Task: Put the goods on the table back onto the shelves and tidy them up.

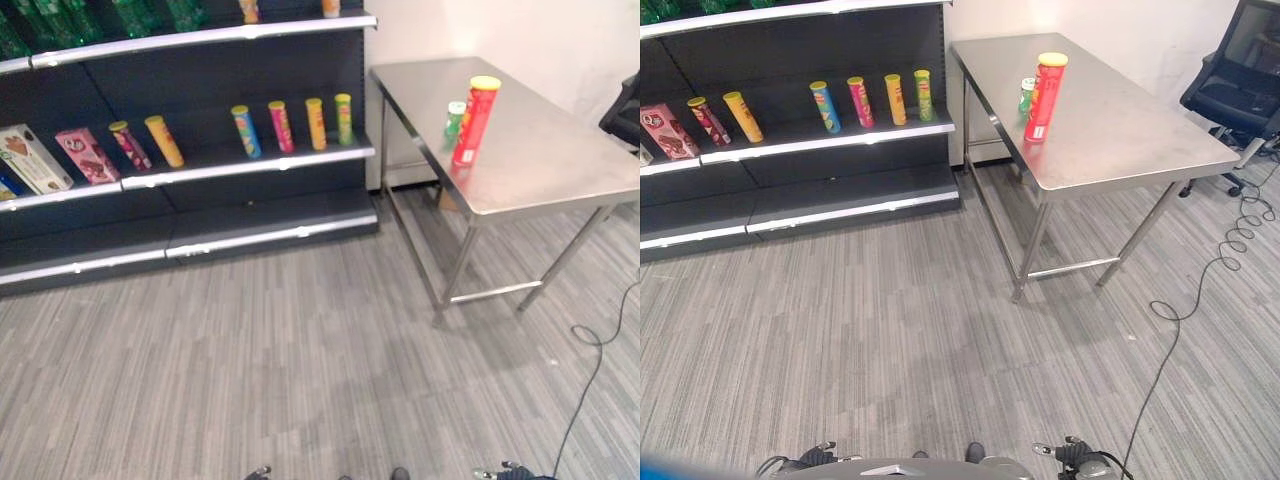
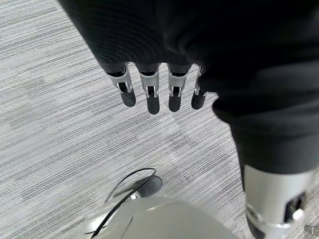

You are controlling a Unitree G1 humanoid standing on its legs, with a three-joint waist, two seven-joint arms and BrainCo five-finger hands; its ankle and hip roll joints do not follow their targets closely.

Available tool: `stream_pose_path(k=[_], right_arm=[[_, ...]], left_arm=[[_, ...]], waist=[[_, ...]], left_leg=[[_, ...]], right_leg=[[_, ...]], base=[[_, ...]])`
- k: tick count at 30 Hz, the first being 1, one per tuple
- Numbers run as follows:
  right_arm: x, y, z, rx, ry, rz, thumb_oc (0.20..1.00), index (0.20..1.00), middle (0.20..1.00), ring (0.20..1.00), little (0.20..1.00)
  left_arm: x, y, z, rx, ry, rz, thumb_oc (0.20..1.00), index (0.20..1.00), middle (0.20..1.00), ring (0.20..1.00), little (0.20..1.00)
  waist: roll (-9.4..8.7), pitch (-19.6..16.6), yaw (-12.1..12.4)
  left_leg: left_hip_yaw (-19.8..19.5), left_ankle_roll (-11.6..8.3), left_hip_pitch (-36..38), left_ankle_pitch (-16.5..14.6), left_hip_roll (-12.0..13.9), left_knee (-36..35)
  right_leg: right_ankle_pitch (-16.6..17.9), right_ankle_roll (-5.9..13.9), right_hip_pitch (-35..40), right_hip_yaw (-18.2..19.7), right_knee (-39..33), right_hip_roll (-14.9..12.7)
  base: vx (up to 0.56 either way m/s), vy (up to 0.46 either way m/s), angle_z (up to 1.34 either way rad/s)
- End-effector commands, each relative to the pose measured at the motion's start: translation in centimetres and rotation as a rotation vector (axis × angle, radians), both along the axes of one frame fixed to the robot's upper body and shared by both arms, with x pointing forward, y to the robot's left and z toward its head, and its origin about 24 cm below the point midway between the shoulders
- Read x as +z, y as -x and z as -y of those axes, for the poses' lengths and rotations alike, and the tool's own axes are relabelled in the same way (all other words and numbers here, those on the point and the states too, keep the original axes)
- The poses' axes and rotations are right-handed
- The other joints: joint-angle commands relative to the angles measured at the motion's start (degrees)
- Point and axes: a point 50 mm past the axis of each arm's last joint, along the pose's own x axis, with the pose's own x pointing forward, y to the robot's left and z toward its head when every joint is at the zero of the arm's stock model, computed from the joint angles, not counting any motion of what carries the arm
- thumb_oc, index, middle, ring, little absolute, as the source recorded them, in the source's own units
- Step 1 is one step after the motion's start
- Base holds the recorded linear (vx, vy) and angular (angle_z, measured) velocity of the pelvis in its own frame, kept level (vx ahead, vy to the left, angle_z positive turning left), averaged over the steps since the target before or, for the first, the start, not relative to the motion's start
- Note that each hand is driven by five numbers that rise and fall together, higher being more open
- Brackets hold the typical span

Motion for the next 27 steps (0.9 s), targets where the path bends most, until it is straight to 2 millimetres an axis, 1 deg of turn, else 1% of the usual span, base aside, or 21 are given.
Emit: stream_pose_path(k=[1,4,12,16,25,27], right_arm=[[0.4,-1.4,0.4,0.058,0.038,-0.003,1.000,1.000,1.000,1.000,1.000],[0.3,-1.3,0.4,0.053,0.037,-0.004,1.000,1.000,1.000,1.000,1.000],[0.3,-1.3,0.3,0.053,0.034,-0.006,1.000,1.000,1.000,1.000,1.000],[0.4,-1.8,0.3,0.055,0.037,0.009,1.000,1.000,1.000,1.000,1.000],[0.6,-2.4,0.3,0.068,0.037,0.020,1.000,1.000,1.000,1.000,1.000],[0.7,-2.9,0.2,0.069,0.033,0.035,1.000,1.000,1.000,1.000,1.000]], left_arm=[[0.5,-1.5,-1.3,-0.020,-0.055,0.020,1.000,1.000,1.000,1.000,1.000],[0.5,-1.5,-1.5,0.018,-0.056,0.023,1.000,1.000,1.000,1.000,1.000],[0.6,-1.5,-1.7,0.032,-0.061,0.029,1.000,1.000,1.000,1.000,1.000],[0.7,-2.0,-1.9,0.043,-0.063,0.048,1.000,1.000,1.000,1.000,1.000],[0.8,-1.9,-2.1,0.049,-0.065,0.040,1.000,1.000,1.000,1.000,1.000],[0.9,-2.3,-2.3,0.053,-0.065,0.052,1.000,1.000,1.000,1.000,1.000]], waist=[[-2.05,-0.10,0.19],[-2.17,-0.05,0.30],[-2.31,0.04,0.59],[-2.40,0.34,0.94],[-2.70,0.77,1.86],[-2.60,1.35,2.06]], left_leg=[[-0.14,-3.90,0.58,-4.78,3.23,0.21],[-0.32,-3.75,0.52,-4.80,3.06,0.21],[-0.54,-3.33,0.24,-4.93,2.68,0.21],[-1.06,-2.98,-0.66,-4.63,2.32,0.21],[-2.22,-1.38,-2.13,-5.44,0.68,1.39],[-2.86,-0.40,-3.44,-6.13,-0.14,2.85]], right_leg=[[-6.51,8.60,1.54,-0.03,1.14,-6.31],[-6.41,8.66,1.41,0.12,1.20,-6.45],[-6.16,8.95,0.98,0.15,1.50,-6.83],[-5.69,9.24,-0.48,0.50,2.14,-7.14],[-5.44,9.96,-2.26,1.82,3.79,-8.26],[-6.18,10.34,-4.66,2.39,7.70,-8.90]], base=[[0.00,0.000,0.00],[0.00,0.000,0.00],[-0.01,0.016,0.00],[-0.03,0.035,-0.01],[0.00,0.069,-0.03],[-0.02,0.136,-0.05]])
